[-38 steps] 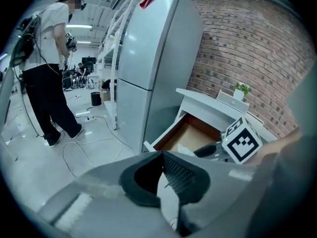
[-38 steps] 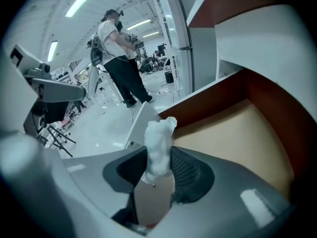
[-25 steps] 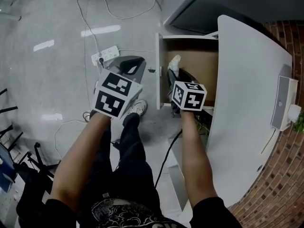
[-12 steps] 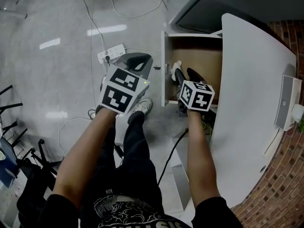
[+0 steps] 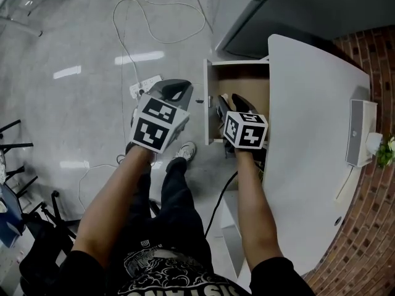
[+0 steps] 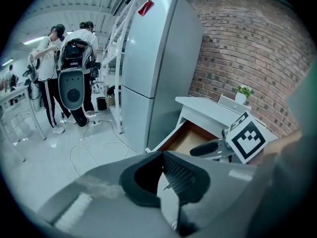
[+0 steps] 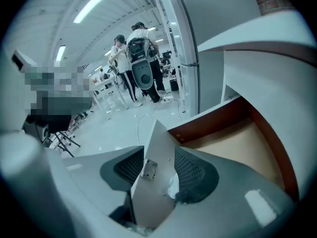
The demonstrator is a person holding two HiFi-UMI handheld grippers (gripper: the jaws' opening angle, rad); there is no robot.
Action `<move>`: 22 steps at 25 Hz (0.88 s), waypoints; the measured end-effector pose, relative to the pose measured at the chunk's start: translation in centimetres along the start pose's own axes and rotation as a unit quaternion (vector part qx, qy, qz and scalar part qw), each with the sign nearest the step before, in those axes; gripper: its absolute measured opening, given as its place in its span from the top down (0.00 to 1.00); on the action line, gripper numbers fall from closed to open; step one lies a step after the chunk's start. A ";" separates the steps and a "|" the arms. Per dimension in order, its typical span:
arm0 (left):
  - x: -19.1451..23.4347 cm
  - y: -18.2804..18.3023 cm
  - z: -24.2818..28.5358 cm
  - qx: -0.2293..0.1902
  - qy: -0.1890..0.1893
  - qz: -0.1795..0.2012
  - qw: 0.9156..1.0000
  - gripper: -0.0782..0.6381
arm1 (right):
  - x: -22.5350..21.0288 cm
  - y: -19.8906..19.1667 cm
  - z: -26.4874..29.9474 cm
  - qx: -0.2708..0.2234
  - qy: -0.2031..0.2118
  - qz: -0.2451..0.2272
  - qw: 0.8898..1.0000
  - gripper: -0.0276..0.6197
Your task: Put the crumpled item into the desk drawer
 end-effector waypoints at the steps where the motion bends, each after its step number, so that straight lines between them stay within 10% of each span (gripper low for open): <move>1: 0.1 0.4 -0.3 -0.002 0.003 0.001 1.000 0.89 | 0.5 0.3 -0.3 -0.003 0.005 0.002 1.000 0.66; 22: 1.4 7.1 -9.3 -0.044 0.081 0.012 0.996 0.89 | 7.4 9.2 -8.7 -0.085 0.060 -0.049 0.993 0.70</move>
Point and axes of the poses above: the fingertips, and each gripper's own axes: z forward along the fingers, x to its left, y out of its top, the point moved 9 cm from there along -z, backward along the fingers, and after that the axes turned 12 degrees about z, right-handed, at the moved point
